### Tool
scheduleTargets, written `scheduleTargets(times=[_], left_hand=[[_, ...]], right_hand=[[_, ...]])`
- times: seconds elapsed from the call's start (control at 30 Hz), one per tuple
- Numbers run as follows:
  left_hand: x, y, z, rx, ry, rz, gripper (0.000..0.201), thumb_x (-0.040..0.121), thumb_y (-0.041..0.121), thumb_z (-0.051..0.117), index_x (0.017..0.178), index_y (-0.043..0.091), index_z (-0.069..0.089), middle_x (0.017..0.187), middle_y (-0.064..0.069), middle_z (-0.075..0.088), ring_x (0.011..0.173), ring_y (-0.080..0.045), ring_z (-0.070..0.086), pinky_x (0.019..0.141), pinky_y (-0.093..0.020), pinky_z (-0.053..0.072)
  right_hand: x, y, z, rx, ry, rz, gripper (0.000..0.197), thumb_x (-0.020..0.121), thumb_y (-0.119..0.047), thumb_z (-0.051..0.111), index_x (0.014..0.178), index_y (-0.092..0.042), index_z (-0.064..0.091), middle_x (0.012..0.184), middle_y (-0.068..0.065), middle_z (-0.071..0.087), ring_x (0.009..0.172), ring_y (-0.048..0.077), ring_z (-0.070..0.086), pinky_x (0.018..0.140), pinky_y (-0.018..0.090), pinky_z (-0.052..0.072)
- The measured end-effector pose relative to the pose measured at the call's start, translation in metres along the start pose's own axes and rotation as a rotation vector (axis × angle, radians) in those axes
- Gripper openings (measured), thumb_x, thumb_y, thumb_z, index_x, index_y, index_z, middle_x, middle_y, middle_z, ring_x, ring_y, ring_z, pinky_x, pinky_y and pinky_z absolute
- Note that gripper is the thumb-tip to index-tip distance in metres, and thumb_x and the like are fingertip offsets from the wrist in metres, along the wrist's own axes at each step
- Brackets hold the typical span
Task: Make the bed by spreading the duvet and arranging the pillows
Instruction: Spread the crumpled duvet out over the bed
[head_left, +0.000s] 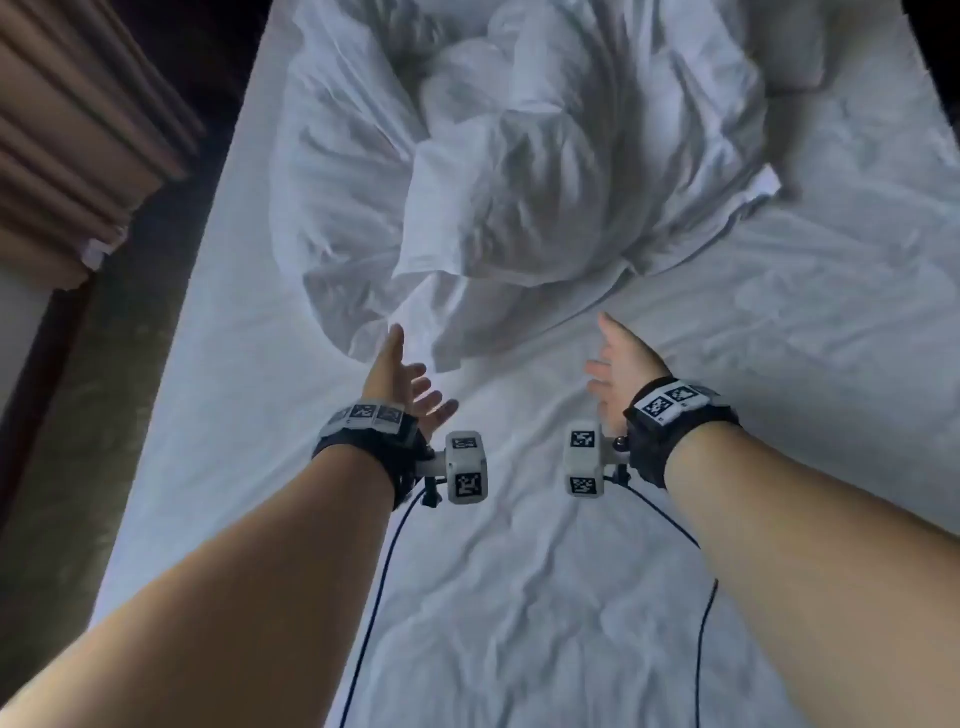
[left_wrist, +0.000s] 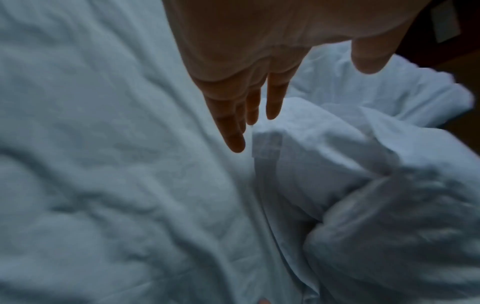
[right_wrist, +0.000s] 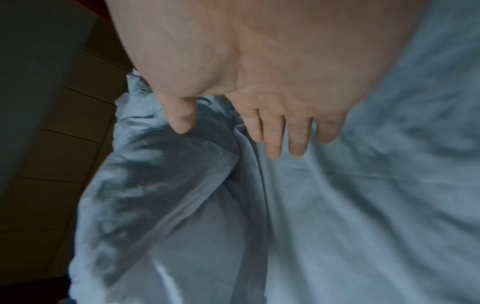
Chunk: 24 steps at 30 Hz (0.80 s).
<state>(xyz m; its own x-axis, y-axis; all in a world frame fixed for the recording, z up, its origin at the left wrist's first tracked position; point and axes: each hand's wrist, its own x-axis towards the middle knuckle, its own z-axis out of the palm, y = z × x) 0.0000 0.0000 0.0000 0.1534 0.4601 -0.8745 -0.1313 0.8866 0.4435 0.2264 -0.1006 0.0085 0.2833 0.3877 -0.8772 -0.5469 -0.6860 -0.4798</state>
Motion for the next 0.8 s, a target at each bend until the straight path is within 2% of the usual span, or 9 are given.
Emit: scheduleTargets(times=[0.17,0.23,0.3,0.43,0.5,0.6,0.67,0.73,0.8], left_hand=[[0.046,0.005,0.008,-0.148,-0.013,0.001,0.114,0.082,0.08,0.058,0.164,0.02,0.007,0.169,-0.017,0.014,0.154,-0.04,0.02,0.117,-0.058,0.033],[0.059,0.019,0.015,-0.187,-0.014,0.014,0.116,0.076,0.082,0.062,0.164,0.03,0.007,0.169,-0.014,0.015,0.154,-0.035,0.022,0.122,-0.058,0.022],[0.065,0.034,0.026,-0.242,-0.1,0.014,0.124,0.067,0.083,0.068,0.163,0.025,0.017,0.165,-0.015,0.03,0.149,-0.034,0.034,0.12,-0.058,0.027],[0.045,0.067,0.071,-0.23,-0.346,0.14,0.085,0.094,0.075,0.044,0.141,0.004,0.055,0.138,-0.022,0.062,0.126,-0.039,0.062,0.098,-0.052,0.055],[0.025,0.077,0.098,-0.104,-0.405,0.186,0.074,0.1,0.066,0.04,0.129,0.001,0.062,0.124,-0.024,0.069,0.109,-0.039,0.071,0.082,-0.052,0.062],[0.017,0.09,0.12,0.13,-0.418,0.136,0.061,0.108,0.043,0.037,0.085,-0.003,0.07,0.075,-0.023,0.074,0.062,-0.031,0.074,0.05,-0.037,0.06],[0.022,0.092,0.119,0.232,-0.417,0.082,0.058,0.105,0.031,0.041,0.083,-0.009,0.075,0.082,-0.026,0.075,0.068,-0.033,0.075,0.059,-0.036,0.062],[0.026,0.086,0.113,0.282,-0.385,0.036,0.037,0.094,0.023,0.057,0.107,-0.009,0.071,0.108,-0.027,0.074,0.092,-0.036,0.074,0.087,-0.043,0.061],[0.031,0.069,0.103,0.273,-0.278,0.003,0.032,0.088,0.016,0.064,0.112,-0.006,0.066,0.104,-0.022,0.075,0.085,-0.034,0.075,0.078,-0.04,0.062]], right_hand=[[0.054,0.006,0.015,0.074,-0.005,0.013,0.098,0.077,-0.079,0.057,0.153,-0.018,0.039,0.148,0.008,0.051,0.138,0.029,0.048,0.118,0.046,0.032],[0.066,0.001,0.023,0.109,-0.043,-0.005,0.102,0.08,-0.078,0.055,0.158,-0.016,0.03,0.154,0.01,0.045,0.137,0.029,0.048,0.118,0.046,0.033],[0.074,-0.009,0.031,0.122,-0.089,-0.016,0.103,0.078,-0.082,0.055,0.156,-0.019,0.033,0.157,0.012,0.04,0.14,0.029,0.044,0.118,0.049,0.031],[0.076,-0.039,0.049,0.144,-0.162,-0.025,0.11,0.07,-0.089,0.054,0.152,-0.019,0.038,0.15,0.008,0.045,0.145,0.03,0.035,0.118,0.054,0.026],[0.077,-0.057,0.058,0.189,-0.125,-0.048,0.112,0.054,-0.092,0.064,0.141,-0.023,0.052,0.135,0.003,0.055,0.133,0.031,0.049,0.109,0.054,0.035],[0.074,-0.084,0.069,0.297,-0.163,-0.145,0.111,0.041,-0.088,0.075,0.131,-0.024,0.065,0.124,0.001,0.066,0.104,0.024,0.066,0.085,0.039,0.052],[0.06,-0.1,0.072,0.288,-0.198,-0.194,0.098,0.058,-0.087,0.067,0.127,-0.018,0.07,0.116,0.008,0.073,0.102,0.03,0.07,0.088,0.039,0.056],[0.061,-0.108,0.067,0.307,-0.232,-0.142,0.102,0.059,-0.083,0.07,0.127,-0.007,0.067,0.119,0.023,0.07,0.11,0.042,0.068,0.101,0.054,0.05],[0.069,-0.108,0.059,0.255,-0.145,-0.049,0.117,0.042,-0.086,0.077,0.127,-0.006,0.064,0.119,0.031,0.067,0.107,0.052,0.066,0.098,0.064,0.047]])
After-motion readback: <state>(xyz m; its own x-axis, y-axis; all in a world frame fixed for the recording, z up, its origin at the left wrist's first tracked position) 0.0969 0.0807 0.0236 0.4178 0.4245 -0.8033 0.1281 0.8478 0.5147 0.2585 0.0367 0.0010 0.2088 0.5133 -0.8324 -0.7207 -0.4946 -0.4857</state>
